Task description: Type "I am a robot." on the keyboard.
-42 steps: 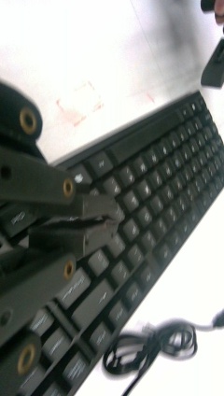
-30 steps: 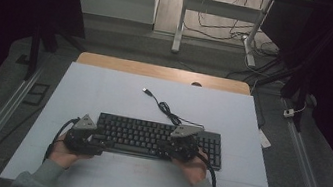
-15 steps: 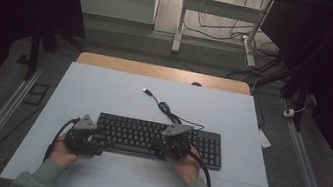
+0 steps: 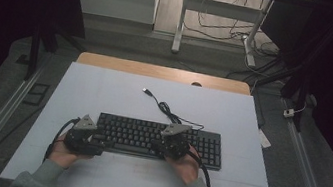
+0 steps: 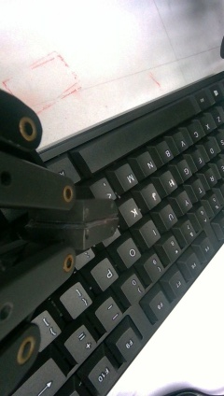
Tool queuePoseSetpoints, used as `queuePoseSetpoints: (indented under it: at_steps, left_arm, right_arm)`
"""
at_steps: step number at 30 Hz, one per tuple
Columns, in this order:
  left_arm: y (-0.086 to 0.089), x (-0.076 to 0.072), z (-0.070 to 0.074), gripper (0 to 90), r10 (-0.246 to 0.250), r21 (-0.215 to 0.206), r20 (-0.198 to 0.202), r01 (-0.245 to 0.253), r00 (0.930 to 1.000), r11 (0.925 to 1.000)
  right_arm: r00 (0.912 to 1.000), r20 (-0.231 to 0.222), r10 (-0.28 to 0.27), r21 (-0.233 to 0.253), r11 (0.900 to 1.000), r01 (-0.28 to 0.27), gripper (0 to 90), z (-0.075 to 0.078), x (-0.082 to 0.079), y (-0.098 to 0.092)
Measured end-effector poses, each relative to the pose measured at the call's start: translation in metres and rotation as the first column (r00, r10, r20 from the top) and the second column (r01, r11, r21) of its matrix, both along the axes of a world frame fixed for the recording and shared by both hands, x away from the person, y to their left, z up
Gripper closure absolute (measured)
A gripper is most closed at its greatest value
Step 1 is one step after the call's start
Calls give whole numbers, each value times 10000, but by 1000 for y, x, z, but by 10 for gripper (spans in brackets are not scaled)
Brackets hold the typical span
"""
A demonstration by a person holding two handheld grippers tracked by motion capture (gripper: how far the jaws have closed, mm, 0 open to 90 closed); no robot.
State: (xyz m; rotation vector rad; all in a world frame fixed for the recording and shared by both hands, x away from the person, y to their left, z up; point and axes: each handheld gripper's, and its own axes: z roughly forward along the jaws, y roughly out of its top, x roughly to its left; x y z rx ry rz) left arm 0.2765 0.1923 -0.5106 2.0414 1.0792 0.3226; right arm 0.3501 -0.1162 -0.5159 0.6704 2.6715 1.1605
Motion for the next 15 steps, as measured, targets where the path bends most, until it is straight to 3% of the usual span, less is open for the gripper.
queuePoseSetpoints:
  at_steps: [6,15]
  left_arm:
    - [0,-1,1,315,33,1,77,-33,10000,10000]
    - [1,0,0,312,161,30,39,-161,9999,9999]
  right_arm:
    - [9988,488,-49,481,9988,26,891,11,-4,-9]
    - [9917,901,-913,1047,9911,817,616,20,-8,-48]
